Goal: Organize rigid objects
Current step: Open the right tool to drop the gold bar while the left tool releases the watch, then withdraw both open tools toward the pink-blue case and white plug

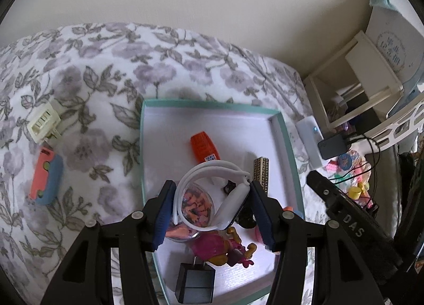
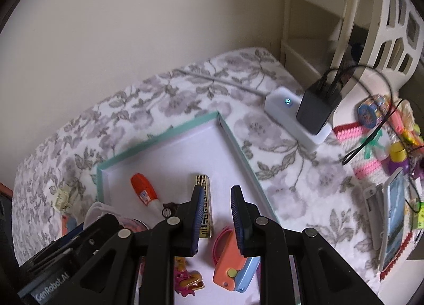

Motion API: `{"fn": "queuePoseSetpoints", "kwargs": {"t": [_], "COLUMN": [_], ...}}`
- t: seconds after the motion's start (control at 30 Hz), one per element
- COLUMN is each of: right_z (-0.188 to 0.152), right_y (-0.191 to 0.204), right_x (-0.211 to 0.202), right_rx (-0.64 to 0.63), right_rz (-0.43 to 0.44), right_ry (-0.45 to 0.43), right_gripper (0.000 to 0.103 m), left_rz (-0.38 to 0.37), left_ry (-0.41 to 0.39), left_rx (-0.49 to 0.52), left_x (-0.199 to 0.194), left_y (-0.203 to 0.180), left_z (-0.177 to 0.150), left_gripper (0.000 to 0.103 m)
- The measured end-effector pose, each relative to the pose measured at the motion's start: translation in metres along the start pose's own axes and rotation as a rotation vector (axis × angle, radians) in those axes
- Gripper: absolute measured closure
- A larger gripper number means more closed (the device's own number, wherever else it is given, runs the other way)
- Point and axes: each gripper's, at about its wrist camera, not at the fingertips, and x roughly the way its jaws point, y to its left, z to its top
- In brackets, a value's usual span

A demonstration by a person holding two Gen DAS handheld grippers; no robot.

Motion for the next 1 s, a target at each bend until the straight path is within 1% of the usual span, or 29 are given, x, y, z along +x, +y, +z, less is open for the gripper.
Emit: {"fn": "queuePoseSetpoints", "kwargs": {"t": [0.13, 0.27, 0.33, 0.4, 0.43, 0.47, 0.5, 0.57, 0.6, 0.67, 0.73, 0.77, 0.8, 0.9, 0.93, 1.0], "right_z": [0.003, 0.005, 0.005, 0.004, 0.004, 0.004, 0.003, 0.003, 0.002, 0.002, 0.002, 0.002, 0.002, 0.002, 0.002, 0.002], "right_y": [0.002, 0.002, 0.002, 0.001, 0.001, 0.0, 0.0, -0.001, -0.001, -0.001, -0.001, -0.001, 0.0, 0.001, 0.001, 0.002], "right_x": [-0.014, -0.019, -0.019, -0.017, -0.016, -0.015, -0.012, -0.009, -0.007, -0.006, -0.006, -0.005, -0.005, -0.003, -0.002, -0.001], "right_rx": [-0.005, -0.005, -0.007, -0.007, -0.005, -0.004, -0.004, -0.004, -0.002, -0.002, -0.005, -0.006, -0.009, -0.016, -0.017, -0.022], "right_rz": [-0.002, -0.002, -0.002, -0.008, -0.011, -0.013, -0.015, -0.021, -0.027, -0.03, -0.027, -0.027, -0.03, -0.033, -0.035, -0.041], "right_ry": [-0.035, -0.048, -0.047, -0.038, -0.034, -0.029, -0.022, -0.013, -0.009, -0.01, -0.012, -0.013, -0.014, -0.013, -0.014, -0.016], "right_gripper": [0.08, 0.08, 0.08, 0.08, 0.079, 0.078, 0.077, 0.069, 0.054, 0.039, 0.037, 0.035, 0.03, 0.024, 0.02, 0.018], "left_rz": [-0.008, -0.033, -0.027, -0.002, 0.013, 0.031, 0.052, 0.09, 0.11, 0.14, 0.17, 0.184, 0.197, 0.232, 0.239, 0.254], "left_ry": [-0.033, -0.032, -0.034, -0.045, -0.052, -0.063, -0.075, -0.095, -0.109, -0.133, -0.155, -0.165, -0.174, -0.191, -0.193, -0.197], "left_rx": [-0.002, -0.005, 0.002, 0.004, 0.002, -0.002, -0.008, -0.019, -0.027, -0.044, -0.063, -0.07, -0.075, -0.087, -0.09, -0.098], "left_x": [-0.013, -0.014, -0.013, -0.014, -0.014, -0.015, -0.016, -0.018, -0.02, -0.023, -0.027, -0.028, -0.029, -0.032, -0.033, -0.033], "left_y": [0.002, -0.001, -0.003, -0.003, -0.002, 0.0, 0.003, 0.008, 0.011, 0.019, 0.026, 0.029, 0.033, 0.041, 0.043, 0.047], "left_z": [0.004, 0.004, 0.003, 0.003, 0.003, 0.004, 0.004, 0.006, 0.007, 0.008, 0.01, 0.01, 0.011, 0.012, 0.013, 0.013], "left_gripper": [0.037, 0.037, 0.035, 0.029, 0.021, 0.017, 0.017, 0.015, 0.013, 0.009, 0.009, 0.008, 0.008, 0.008, 0.008, 0.007]}}
